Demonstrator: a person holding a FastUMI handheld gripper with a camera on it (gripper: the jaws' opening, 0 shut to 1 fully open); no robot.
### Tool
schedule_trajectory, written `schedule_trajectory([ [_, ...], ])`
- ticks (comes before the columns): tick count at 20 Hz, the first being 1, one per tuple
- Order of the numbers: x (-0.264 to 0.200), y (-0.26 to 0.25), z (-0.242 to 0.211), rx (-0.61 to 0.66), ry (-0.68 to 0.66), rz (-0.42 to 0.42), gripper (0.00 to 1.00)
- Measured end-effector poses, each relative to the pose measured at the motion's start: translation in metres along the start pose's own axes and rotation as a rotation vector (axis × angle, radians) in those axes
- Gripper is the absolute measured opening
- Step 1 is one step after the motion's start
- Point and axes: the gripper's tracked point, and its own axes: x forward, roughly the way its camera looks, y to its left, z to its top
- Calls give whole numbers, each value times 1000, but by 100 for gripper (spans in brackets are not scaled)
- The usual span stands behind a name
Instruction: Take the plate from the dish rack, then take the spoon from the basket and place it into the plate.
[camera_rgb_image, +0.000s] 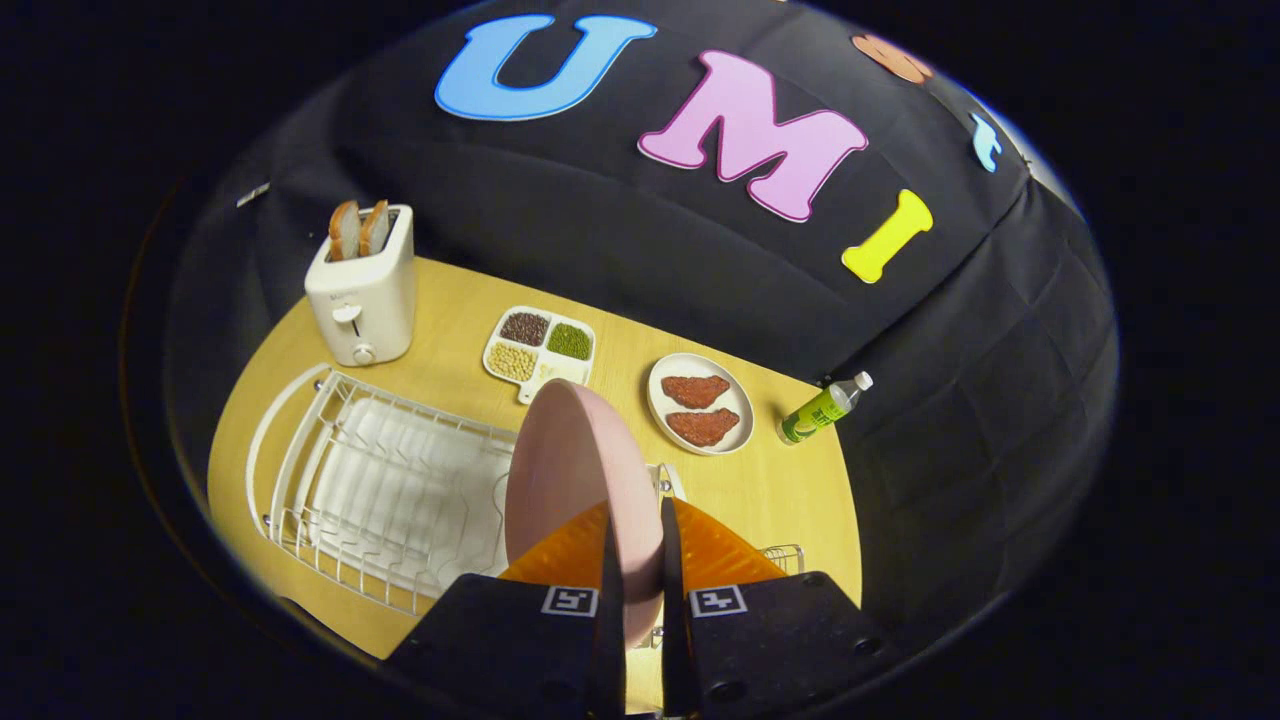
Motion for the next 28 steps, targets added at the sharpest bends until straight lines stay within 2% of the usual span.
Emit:
schedule_trajectory([
  [3,-30,-21,3,67,-62,98,18],
  [6,-62,-45,-15,163,-75,206,18],
  [10,-94,-78,-62,268,-57,281,18],
  [14,-111,-91,-125,377,27,348,18],
  [20,-107,-60,-228,492,205,432,18],
  [28,-71,-12,-297,582,327,506,18],
])
